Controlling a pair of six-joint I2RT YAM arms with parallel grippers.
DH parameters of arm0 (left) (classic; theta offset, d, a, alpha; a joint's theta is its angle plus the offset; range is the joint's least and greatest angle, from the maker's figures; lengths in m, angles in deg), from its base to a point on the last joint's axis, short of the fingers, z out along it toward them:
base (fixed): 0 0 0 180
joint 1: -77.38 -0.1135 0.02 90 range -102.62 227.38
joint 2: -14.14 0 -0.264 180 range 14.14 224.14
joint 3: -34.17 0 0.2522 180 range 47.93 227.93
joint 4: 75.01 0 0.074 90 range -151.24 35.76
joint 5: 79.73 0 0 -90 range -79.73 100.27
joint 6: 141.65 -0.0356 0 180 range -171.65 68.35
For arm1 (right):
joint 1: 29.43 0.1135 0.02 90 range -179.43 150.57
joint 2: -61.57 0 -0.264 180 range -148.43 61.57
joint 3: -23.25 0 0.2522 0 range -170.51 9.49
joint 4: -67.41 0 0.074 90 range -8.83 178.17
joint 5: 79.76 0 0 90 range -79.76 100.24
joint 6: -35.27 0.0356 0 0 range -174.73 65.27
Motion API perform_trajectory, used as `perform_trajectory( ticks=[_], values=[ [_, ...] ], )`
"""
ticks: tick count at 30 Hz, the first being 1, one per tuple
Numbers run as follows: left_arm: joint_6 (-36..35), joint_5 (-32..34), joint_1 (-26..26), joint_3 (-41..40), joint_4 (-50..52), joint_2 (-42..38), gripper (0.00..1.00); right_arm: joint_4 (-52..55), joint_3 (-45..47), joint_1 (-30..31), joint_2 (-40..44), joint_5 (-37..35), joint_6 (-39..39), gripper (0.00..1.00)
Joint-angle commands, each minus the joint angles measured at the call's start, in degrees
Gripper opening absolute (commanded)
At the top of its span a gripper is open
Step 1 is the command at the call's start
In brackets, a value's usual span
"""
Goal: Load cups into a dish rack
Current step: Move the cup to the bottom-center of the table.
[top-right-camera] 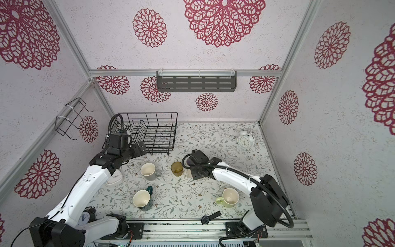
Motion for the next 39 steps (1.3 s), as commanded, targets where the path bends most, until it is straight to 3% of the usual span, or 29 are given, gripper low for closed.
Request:
perform_trajectory(
  ticks=[1, 8, 11, 16, 22, 33, 39],
  values=[
    [2.43, 5.33, -0.03, 1.82, -0.25, -0.51, 0.97, 0.49, 2.75, 2.89, 6.41, 0.78, 1.46, 0.10],
    [4.78, 9.11, -1.26, 0.18, -1.48, -2.07, 0.97, -2.71, 10.37, 8.80, 15.03, 5.64, 1.03, 0.11],
    [5.52, 9.21, -1.99, 0.58, -1.18, -1.70, 0.97, -4.75, 11.67, 12.36, 16.02, 3.88, -0.21, 0.11],
    [6.29, 8.84, -2.32, 1.46, -0.95, -1.04, 0.97, -6.77, 11.98, 16.09, 14.31, 2.92, -4.61, 0.23],
    [5.99, 9.49, -2.68, 1.69, 0.80, -1.59, 0.97, -5.69, 11.24, 16.20, 16.31, 1.40, -8.49, 0.45],
    [6.33, 10.23, -5.37, 1.28, 5.99, -5.46, 0.97, -4.94, 7.67, 10.38, 20.74, -1.82, -15.93, 0.57],
    [6.11, 9.40, -6.65, 1.18, 6.67, -6.35, 0.97, -15.16, 3.57, 1.10, 16.97, 8.28, -12.80, 0.61]
  ],
)
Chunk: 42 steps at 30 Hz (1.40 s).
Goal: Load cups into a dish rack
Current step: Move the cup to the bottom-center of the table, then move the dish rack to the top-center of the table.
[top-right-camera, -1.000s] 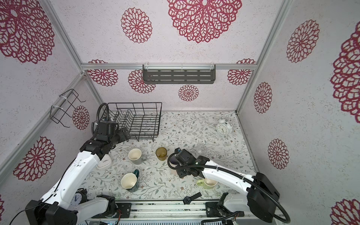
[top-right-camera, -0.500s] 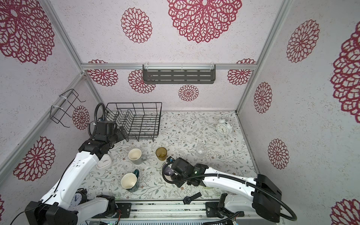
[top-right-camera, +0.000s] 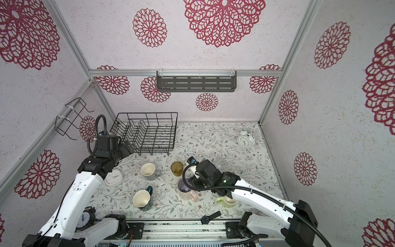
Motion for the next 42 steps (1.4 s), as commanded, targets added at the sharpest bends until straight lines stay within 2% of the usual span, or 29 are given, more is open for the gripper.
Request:
perform_trajectory(
  ticks=[1, 4, 7, 11, 15, 19, 22, 24, 27, 29, 36, 40, 42],
  values=[
    [0.76, 0.22, -0.87, 1.01, 1.74, -0.58, 0.97, -9.40, -4.41, -3.51, -3.51, 5.60, 2.70, 0.61],
    [0.42, 0.18, -1.10, 0.69, 1.35, -0.41, 0.97, -15.79, -8.34, -4.60, -10.47, 6.01, 8.31, 0.61],
    [0.35, -0.13, -1.79, 1.07, 2.32, 0.41, 0.97, -17.43, -15.40, -6.30, -18.80, 4.38, 14.18, 0.63],
    [0.00, 0.17, -2.67, 1.72, 4.02, 1.09, 0.97, -16.65, -25.89, -8.74, -30.49, 2.17, 20.40, 0.64],
    [-0.60, 0.20, -3.49, 2.98, 7.39, 0.91, 0.97, -15.01, -37.54, -10.90, -43.04, 6.69, 24.57, 0.65],
    [-2.00, 0.73, -3.71, 2.12, 9.56, -1.02, 0.97, -8.31, -49.76, -11.60, -52.97, 7.10, 27.04, 0.63],
    [-2.50, 1.27, -4.04, 0.66, 9.84, -2.40, 0.97, -6.59, -54.95, -12.22, -57.86, 6.27, 29.41, 0.56],
    [-2.13, 1.11, -4.12, -0.22, 9.89, -2.92, 0.97, -4.46, -58.35, -12.81, -60.86, 6.09, 29.19, 0.45],
    [-2.04, 0.14, -4.21, -1.61, 8.25, -3.03, 0.97, -0.17, -62.38, -13.05, -63.25, 2.82, 27.31, 0.35],
    [-2.57, -0.21, -4.26, -1.34, 7.95, -2.33, 0.97, 0.30, -61.90, -13.33, -62.73, 0.90, 27.20, 0.30],
    [-0.77, -0.80, -4.31, 0.24, 8.76, 0.39, 0.97, -1.91, -55.35, -13.88, -57.64, -4.91, 30.33, 0.08],
    [0.33, -0.08, -4.28, -1.92, 5.36, -1.70, 0.97, -3.63, -49.59, -14.05, -53.22, -10.38, 31.97, 0.00],
    [0.54, -1.05, -4.31, -3.01, 3.60, -2.24, 0.97, -4.46, -46.57, -14.30, -50.54, -12.93, 32.44, 0.00]
  ],
)
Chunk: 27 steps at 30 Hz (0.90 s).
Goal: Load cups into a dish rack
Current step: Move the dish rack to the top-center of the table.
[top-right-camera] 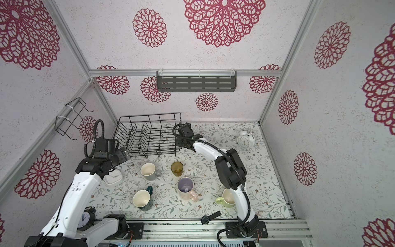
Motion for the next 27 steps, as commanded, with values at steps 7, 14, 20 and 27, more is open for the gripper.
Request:
perform_trajectory(
  ticks=[7, 14, 20, 27],
  values=[
    [1.55, -1.52, -0.44, -1.45, -3.49, 0.53, 0.97, -2.49, 12.60, -3.56, 13.84, -13.22, 2.51, 0.00],
    [1.24, -3.33, -0.42, -1.93, -4.69, 1.02, 0.97, -4.69, 20.70, -10.88, 20.31, -3.03, -4.50, 0.00],
    [0.51, -9.19, -0.45, -1.10, -5.02, 2.01, 0.97, 0.79, 24.20, -16.52, 25.11, 2.26, -13.29, 0.00],
    [-1.03, -14.32, -0.44, 0.18, -5.29, 4.97, 0.97, 6.15, 27.04, -22.31, 28.47, 7.65, -20.50, 0.00]
  ],
)
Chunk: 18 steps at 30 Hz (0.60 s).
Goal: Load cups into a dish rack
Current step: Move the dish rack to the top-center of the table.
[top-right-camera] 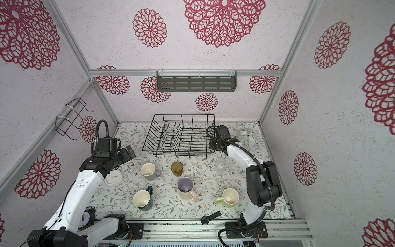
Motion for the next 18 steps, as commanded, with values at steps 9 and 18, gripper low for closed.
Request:
perform_trajectory(
  ticks=[9, 18],
  values=[
    [-1.15, -13.30, 0.35, 2.06, -1.94, 4.62, 0.97, 6.88, -0.71, -5.54, 2.72, 1.68, -10.40, 0.00],
    [-3.24, -19.28, 1.25, 0.37, -4.58, 4.09, 0.97, 8.07, -1.36, -6.28, 1.99, -1.45, -11.95, 0.16]
  ],
)
